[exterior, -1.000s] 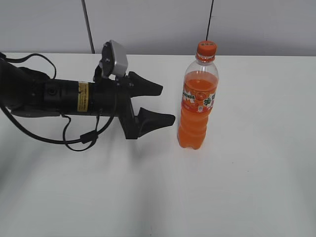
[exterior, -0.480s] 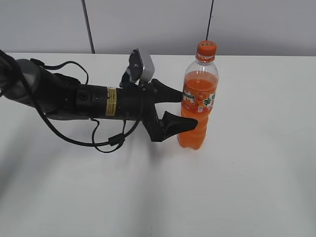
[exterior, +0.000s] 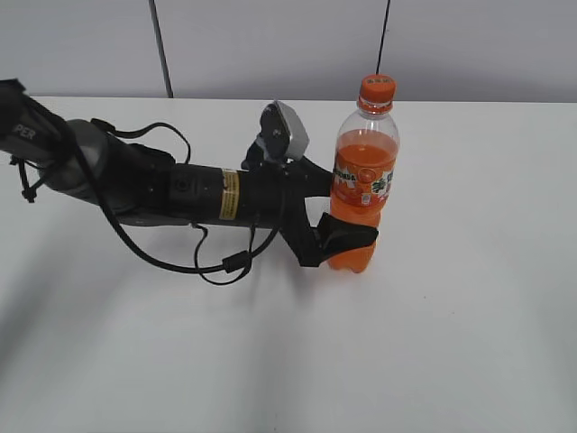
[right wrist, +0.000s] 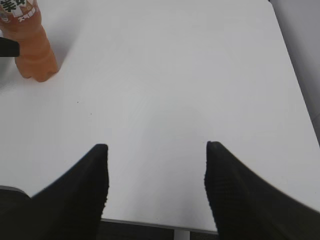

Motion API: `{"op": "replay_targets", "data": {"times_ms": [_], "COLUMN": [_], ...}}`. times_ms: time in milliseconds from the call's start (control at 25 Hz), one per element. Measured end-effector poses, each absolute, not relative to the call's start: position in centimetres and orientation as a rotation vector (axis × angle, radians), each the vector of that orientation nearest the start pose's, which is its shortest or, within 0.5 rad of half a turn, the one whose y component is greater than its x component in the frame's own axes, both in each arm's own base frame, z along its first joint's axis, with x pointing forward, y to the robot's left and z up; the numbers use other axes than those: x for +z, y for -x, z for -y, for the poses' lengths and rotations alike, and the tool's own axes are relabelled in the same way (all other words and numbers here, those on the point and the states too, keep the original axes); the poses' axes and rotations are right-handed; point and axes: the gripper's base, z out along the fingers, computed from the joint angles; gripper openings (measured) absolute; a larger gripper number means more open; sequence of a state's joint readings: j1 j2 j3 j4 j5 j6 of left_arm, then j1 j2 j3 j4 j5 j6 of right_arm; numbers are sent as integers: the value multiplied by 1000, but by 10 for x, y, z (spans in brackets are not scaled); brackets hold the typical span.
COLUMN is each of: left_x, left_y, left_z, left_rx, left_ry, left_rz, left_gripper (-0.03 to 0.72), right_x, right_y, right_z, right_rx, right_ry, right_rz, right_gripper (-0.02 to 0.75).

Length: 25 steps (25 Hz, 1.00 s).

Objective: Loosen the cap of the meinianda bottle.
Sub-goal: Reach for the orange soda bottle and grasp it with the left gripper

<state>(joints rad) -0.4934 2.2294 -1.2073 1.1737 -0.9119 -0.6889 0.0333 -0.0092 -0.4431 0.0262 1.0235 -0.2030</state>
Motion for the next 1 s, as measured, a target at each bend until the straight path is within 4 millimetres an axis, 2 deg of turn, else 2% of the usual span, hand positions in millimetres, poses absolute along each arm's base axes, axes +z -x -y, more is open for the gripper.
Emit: {"op": "replay_targets", "data": {"times_ms": [360,720,1000], "left_x": [104,104,104], "left_y": [-345,-345,-345], "left_z": [266,266,266], "left_rx": [-936,-933,-930], "left_ry": [-1191,-1190,-1197], "left_rz": [-1630,-1633,-1632], "left_gripper": [583,426,412], "right_x": [264,264,264], "right_y": [-2,-2,-2], "right_z": [-2,-2,-2], "right_rx": [-74,-74,-74], "right_ry": [242,242,242], "right_rz": [-2041,-2041,-2041], "right_gripper": [459,459,459]}}
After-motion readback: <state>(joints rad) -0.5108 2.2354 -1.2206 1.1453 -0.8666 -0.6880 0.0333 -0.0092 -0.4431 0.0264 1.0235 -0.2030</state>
